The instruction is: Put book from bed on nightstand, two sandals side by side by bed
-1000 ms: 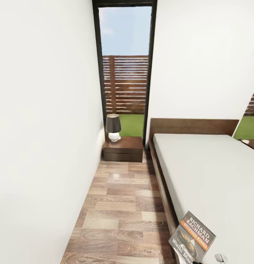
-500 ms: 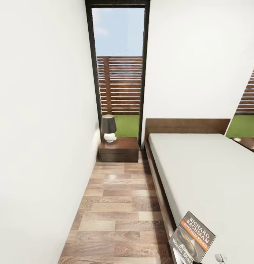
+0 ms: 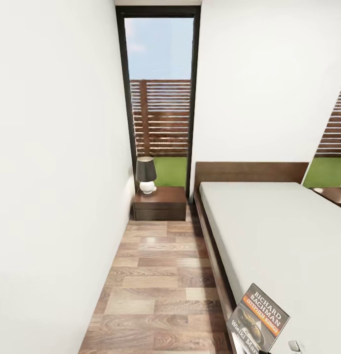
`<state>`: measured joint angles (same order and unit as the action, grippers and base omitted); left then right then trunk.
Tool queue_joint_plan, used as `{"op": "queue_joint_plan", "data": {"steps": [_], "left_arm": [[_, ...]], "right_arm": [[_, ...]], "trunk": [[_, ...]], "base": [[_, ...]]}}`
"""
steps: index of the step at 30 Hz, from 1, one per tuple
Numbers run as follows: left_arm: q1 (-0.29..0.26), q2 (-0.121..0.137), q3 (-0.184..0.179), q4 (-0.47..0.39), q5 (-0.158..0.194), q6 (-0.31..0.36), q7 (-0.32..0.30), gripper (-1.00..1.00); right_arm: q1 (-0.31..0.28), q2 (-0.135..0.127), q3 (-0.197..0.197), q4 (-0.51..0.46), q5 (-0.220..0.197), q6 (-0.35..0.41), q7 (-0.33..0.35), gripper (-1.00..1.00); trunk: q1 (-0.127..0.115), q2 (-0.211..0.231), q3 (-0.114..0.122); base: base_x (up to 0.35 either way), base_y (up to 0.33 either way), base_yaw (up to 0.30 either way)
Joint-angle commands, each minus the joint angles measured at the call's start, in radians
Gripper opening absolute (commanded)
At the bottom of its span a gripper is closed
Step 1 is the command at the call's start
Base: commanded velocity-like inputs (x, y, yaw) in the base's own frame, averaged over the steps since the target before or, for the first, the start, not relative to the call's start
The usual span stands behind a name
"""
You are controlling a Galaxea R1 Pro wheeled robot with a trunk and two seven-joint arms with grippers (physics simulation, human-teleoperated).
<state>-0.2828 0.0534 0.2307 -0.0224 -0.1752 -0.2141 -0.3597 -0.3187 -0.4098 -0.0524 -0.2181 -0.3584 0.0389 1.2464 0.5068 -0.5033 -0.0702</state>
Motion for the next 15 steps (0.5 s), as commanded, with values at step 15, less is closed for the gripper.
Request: {"op": "queue_joint_plan", "data": {"steps": [15], "left_arm": [[-0.001, 0.0, 0.009, 0.001, -0.01, -0.004, -0.002, 1.0]], "right_arm": [[0.0, 0.0, -0.006, 0.0, 0.003, 0.004, 0.004, -1.0]], "trunk": [[0.001, -0.002, -0.002]], "base": [[0.314, 0.0, 0.0]]}}
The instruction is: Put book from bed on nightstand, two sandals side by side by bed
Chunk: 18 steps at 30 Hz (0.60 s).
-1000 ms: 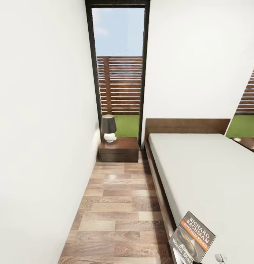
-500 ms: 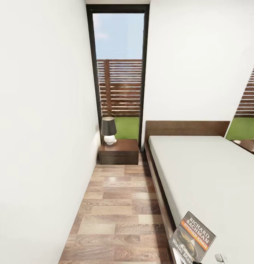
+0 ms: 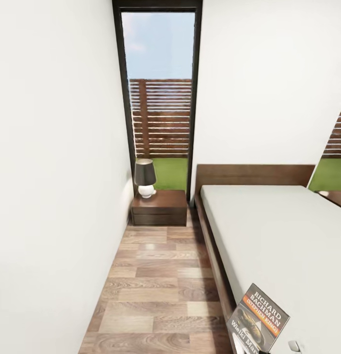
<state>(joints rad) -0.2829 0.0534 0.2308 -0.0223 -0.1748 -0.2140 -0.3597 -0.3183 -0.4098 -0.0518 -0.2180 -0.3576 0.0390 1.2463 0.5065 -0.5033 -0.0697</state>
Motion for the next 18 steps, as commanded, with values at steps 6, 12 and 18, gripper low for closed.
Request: {"op": "queue_joint_plan", "data": {"steps": [6, 12, 18], "left_arm": [[-0.001, 0.0, 0.009, 0.001, -0.01, -0.004, -0.002, 1.0], [-0.001, 0.0, 0.009, 0.001, -0.011, -0.004, -0.002, 1.0], [-0.001, -0.001, 0.009, 0.001, -0.011, -0.004, -0.002, 1.0]], "right_arm": [[-0.001, 0.0, -0.006, 0.0, 0.002, 0.004, 0.004, -1.0], [-0.001, 0.0, -0.007, 0.0, 0.002, 0.004, 0.004, -1.0], [-0.001, 0.0, -0.006, 0.0, 0.002, 0.004, 0.004, -1.0]], "trunk": [[0.001, -0.002, -0.002], [0.001, -0.002, -0.002], [0.001, -0.002, -0.002]], "base": [[0.325, 0.055, 0.0], [0.294, 0.177, 0.0], [0.286, 0.172, 0.0]]}}
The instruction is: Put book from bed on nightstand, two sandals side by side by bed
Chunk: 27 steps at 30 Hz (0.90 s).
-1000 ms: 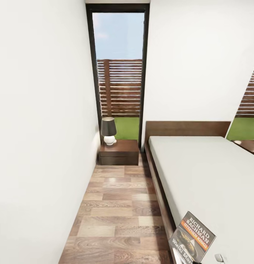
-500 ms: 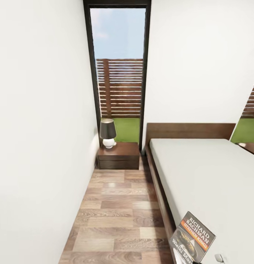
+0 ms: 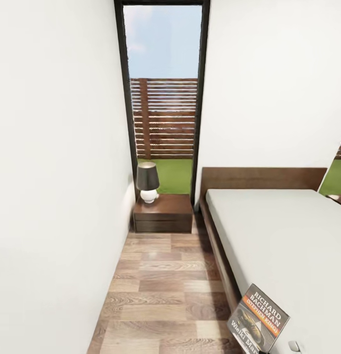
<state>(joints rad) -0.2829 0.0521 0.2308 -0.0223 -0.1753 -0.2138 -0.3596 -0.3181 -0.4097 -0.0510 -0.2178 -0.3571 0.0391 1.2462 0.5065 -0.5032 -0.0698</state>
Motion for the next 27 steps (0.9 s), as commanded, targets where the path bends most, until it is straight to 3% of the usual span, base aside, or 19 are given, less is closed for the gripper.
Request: {"op": "queue_joint_plan", "data": {"steps": [1, 27], "left_arm": [[-0.001, 0.0, 0.009, 0.001, -0.01, -0.004, -0.002, 1.0], [-0.001, 0.0, 0.009, 0.0, -0.01, -0.004, -0.002, 1.0]], "right_arm": [[-0.001, 0.0, -0.007, 0.0, 0.001, 0.004, 0.004, -1.0], [-0.002, 0.0, -0.007, 0.0, 0.001, 0.004, 0.003, -1.0]], "trunk": [[0.001, -0.002, -0.002], [0.001, -0.002, -0.002]], "base": [[0.306, 0.098, 0.0], [0.329, 0.007, 0.0]]}}
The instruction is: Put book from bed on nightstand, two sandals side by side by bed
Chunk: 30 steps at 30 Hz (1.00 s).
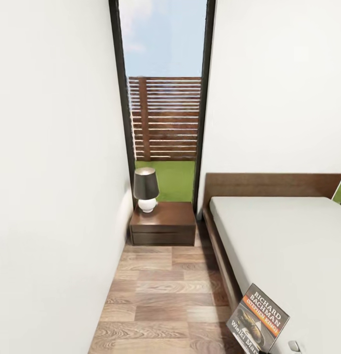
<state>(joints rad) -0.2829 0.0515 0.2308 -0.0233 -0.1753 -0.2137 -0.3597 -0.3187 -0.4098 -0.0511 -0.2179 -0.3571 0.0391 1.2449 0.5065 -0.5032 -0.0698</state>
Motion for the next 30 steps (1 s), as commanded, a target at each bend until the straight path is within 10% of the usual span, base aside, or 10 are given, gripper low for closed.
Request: {"op": "queue_joint_plan", "data": {"steps": [1, 30], "left_arm": [[-0.001, 0.0, 0.009, 0.001, -0.01, -0.004, -0.002, 1.0], [-0.001, -0.001, 0.009, 0.002, -0.01, -0.004, -0.002, 1.0]], "right_arm": [[-0.001, 0.0, -0.007, 0.0, 0.001, 0.004, 0.004, -1.0], [0.0, 0.0, -0.007, 0.0, 0.001, 0.004, 0.005, -1.0]], "trunk": [[0.001, -0.002, -0.002], [0.001, -0.002, -0.002]], "base": [[0.331, 0.0, 0.0], [0.331, 0.0, 0.0]]}}
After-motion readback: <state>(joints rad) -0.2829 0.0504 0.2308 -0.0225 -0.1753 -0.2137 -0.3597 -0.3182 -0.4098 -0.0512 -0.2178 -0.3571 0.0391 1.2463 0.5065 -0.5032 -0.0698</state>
